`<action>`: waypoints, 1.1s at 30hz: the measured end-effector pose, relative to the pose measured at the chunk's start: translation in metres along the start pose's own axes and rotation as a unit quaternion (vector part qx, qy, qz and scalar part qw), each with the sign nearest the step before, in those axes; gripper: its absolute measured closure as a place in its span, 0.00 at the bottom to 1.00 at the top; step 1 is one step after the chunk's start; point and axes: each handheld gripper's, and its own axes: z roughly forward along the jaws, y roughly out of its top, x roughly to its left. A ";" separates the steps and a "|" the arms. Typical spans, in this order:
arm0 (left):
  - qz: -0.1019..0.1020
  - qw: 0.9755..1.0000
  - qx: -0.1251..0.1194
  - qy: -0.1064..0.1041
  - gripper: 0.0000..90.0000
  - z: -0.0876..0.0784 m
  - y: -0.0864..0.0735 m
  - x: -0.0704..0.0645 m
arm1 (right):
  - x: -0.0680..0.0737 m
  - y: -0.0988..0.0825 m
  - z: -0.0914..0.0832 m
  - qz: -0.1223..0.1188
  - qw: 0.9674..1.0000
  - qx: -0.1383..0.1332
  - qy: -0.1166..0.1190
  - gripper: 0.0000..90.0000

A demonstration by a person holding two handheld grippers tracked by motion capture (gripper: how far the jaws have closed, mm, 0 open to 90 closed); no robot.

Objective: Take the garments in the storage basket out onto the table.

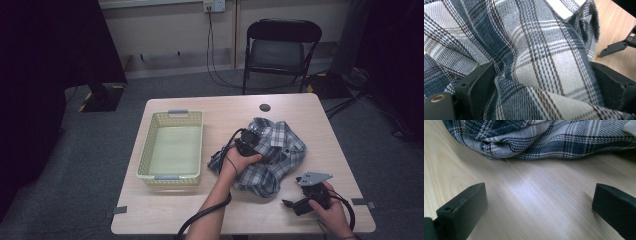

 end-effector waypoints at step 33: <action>-0.013 1.000 -0.016 -0.023 0.05 -0.028 0.001 -0.009 | 0.001 0.000 0.000 0.001 1.000 0.000 0.000 0.00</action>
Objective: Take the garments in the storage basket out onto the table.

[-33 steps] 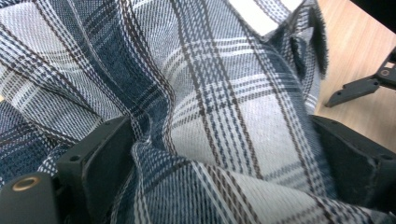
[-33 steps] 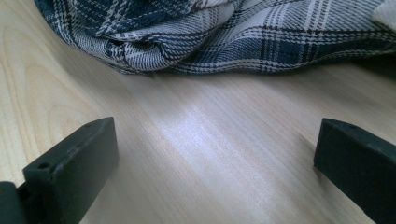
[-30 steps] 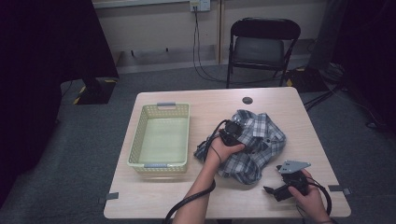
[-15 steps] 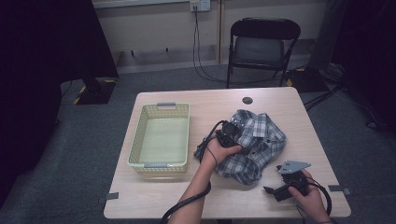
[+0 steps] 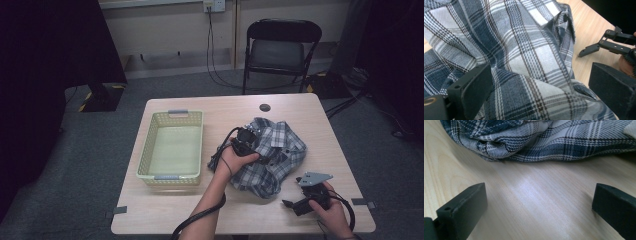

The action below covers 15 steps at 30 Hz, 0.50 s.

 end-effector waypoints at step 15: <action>0.005 1.000 -0.012 -0.003 0.03 -0.018 -0.005 -0.004 | 0.000 0.000 0.000 0.000 1.000 0.000 0.000 0.00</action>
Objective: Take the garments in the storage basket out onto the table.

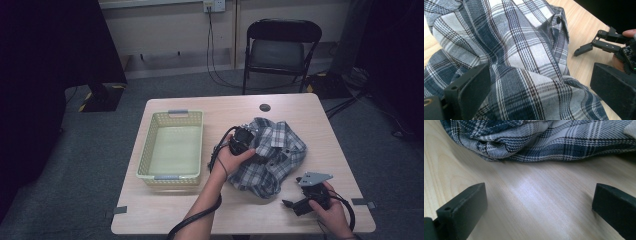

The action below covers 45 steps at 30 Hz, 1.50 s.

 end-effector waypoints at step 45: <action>0.029 0.999 0.012 -0.011 0.03 -0.023 -0.037 -0.006 | 0.000 0.000 0.000 0.000 1.000 0.000 0.000 0.00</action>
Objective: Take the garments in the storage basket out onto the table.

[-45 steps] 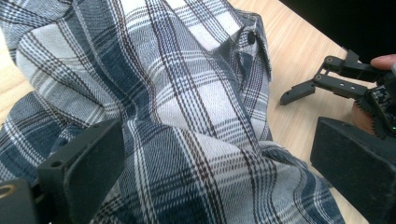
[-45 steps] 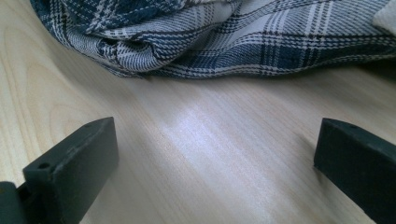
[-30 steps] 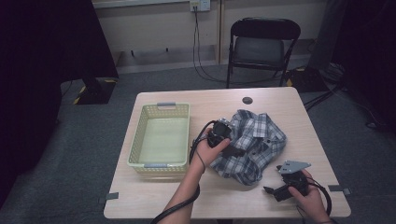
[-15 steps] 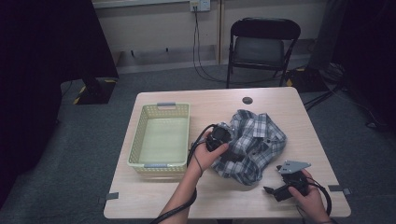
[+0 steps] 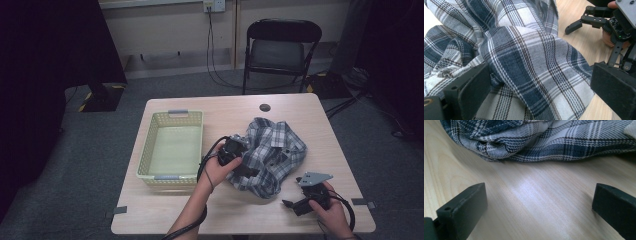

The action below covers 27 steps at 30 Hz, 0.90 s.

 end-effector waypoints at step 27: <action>0.014 1.000 -0.005 -0.008 0.03 -0.010 -0.025 -0.006 | 0.000 0.000 0.000 0.001 1.000 0.000 -0.001 0.00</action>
